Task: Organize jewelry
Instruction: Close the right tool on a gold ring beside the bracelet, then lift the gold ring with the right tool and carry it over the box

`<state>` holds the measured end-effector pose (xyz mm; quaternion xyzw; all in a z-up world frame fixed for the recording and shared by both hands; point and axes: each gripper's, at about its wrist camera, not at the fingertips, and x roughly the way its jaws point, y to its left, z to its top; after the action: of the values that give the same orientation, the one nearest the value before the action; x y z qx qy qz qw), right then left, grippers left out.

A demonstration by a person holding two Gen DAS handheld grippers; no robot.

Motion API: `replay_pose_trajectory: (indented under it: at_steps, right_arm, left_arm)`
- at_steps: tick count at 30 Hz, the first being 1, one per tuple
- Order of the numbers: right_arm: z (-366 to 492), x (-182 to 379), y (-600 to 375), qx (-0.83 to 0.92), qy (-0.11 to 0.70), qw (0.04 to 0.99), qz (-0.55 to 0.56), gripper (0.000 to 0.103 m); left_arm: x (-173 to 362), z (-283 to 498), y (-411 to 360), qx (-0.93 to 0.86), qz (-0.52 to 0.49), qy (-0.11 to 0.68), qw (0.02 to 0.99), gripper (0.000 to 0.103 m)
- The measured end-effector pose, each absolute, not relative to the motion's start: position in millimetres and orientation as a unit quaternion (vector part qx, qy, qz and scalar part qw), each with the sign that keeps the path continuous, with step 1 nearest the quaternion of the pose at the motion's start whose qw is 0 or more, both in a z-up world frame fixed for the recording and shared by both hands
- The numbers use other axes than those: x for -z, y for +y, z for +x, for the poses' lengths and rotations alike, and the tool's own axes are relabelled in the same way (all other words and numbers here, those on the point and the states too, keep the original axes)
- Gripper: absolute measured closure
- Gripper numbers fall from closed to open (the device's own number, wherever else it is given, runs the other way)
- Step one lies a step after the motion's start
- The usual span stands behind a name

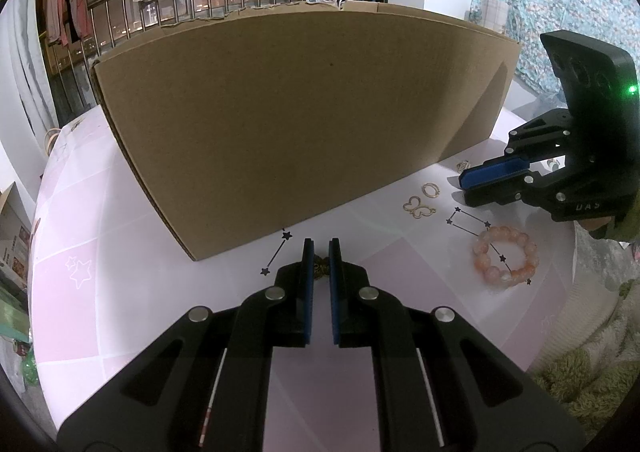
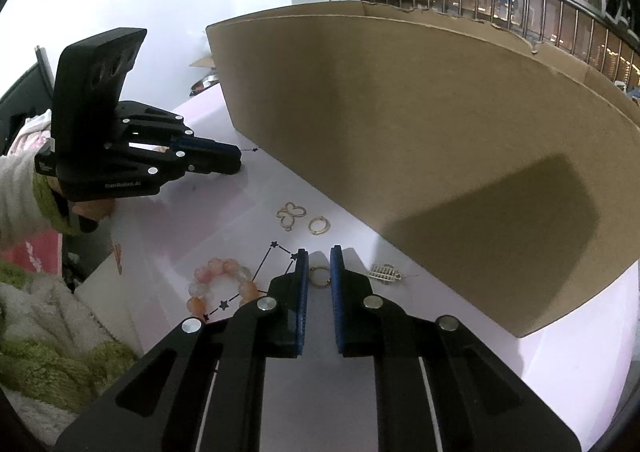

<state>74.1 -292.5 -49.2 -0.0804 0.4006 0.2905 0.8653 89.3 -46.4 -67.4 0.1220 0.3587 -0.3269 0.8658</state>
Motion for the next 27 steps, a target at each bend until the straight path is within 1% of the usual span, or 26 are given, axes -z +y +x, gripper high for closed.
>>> replay_pose_trajectory:
  at_steps: [8,9,22,23,26,27]
  right_arm:
    - [73.9,45.3,-296.6,-0.285,0.395,0.870,-0.073,0.092]
    - [73.6,44.6,-297.3,-0.284,0.394,0.871,-0.072,0.092]
    - [62.1,34.0,-303.4,-0.279,0.376,0.882,-0.059,0.092]
    - [61.1,34.4,-303.1,-0.280,0.375,0.882,-0.060,0.092]
    - [59.9,36.0,-303.4,-0.281,0.376,0.881,-0.059,0.092]
    - [61.4,35.7,-302.8,-0.281,0.377,0.881,-0.059,0.092]
  left_arm:
    - [64.8,86.7,-47.2,0.336,0.122,0.358,0.863,0.098]
    - [65.0,84.1,-47.1,0.336,0.123,0.357,0.863,0.103]
    - [52.4,80.8,-39.1,0.325,0.105,0.355,0.870,0.103]
    - [53.0,80.7,-40.9,0.329,0.102,0.360,0.867,0.102]
    - [55.0,77.8,-46.5,0.332,0.112,0.360,0.865,0.080]
    - [56.2,77.2,-47.5,0.332,0.115,0.360,0.864,0.077]
